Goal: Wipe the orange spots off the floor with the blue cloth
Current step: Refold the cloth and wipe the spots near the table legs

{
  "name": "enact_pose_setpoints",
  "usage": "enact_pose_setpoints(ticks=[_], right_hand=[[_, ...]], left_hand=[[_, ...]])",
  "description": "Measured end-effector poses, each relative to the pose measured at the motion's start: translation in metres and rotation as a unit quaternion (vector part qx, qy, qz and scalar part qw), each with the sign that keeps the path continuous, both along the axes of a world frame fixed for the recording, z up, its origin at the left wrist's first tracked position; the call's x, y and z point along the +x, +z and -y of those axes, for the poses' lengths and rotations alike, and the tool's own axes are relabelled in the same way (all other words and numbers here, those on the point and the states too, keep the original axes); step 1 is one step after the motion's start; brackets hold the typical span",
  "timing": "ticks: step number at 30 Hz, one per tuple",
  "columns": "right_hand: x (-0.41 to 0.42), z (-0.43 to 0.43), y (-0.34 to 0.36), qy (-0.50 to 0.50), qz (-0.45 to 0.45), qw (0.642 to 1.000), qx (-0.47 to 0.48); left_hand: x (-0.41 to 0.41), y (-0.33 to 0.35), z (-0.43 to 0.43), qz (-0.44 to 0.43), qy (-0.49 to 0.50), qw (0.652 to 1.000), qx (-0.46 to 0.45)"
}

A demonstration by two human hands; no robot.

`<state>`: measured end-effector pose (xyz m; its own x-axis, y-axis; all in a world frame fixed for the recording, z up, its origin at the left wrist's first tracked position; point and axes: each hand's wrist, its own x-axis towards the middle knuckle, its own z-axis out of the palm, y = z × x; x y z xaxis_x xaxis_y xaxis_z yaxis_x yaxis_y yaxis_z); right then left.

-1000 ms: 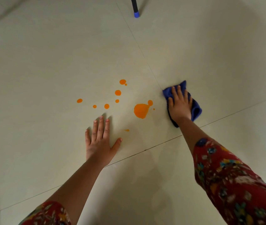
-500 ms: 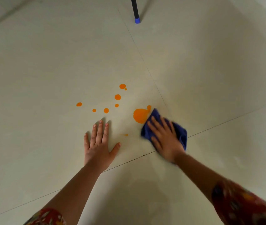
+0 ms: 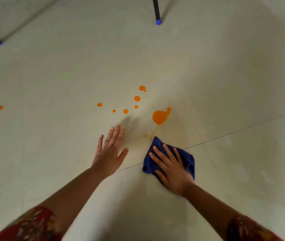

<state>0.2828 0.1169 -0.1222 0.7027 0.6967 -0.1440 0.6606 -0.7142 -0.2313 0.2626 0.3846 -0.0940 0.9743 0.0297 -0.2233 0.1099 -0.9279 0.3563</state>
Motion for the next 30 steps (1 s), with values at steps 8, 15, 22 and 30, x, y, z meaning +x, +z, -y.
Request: enact_pose_setpoints(ticks=[8,15,22,30], right_hand=[[0.018,-0.105,-0.005,-0.111,0.029,0.993,0.032],[-0.003,-0.061,-0.010,-0.013,0.018,1.000,0.005],[-0.044,-0.152,-0.005,-0.036,-0.012,0.998,0.042],[-0.092,-0.201,0.125,-0.344,-0.521,0.718,0.308]], left_hand=[[-0.068,0.036,-0.088,-0.092,-0.104,0.984,0.107],[-0.095,0.071,-0.118,-0.171,-0.151,0.968,0.105],[-0.143,0.073,-0.144,-0.153,-0.065,0.985,0.041],[-0.165,0.061,-0.154,-0.096,0.096,0.984,-0.116]])
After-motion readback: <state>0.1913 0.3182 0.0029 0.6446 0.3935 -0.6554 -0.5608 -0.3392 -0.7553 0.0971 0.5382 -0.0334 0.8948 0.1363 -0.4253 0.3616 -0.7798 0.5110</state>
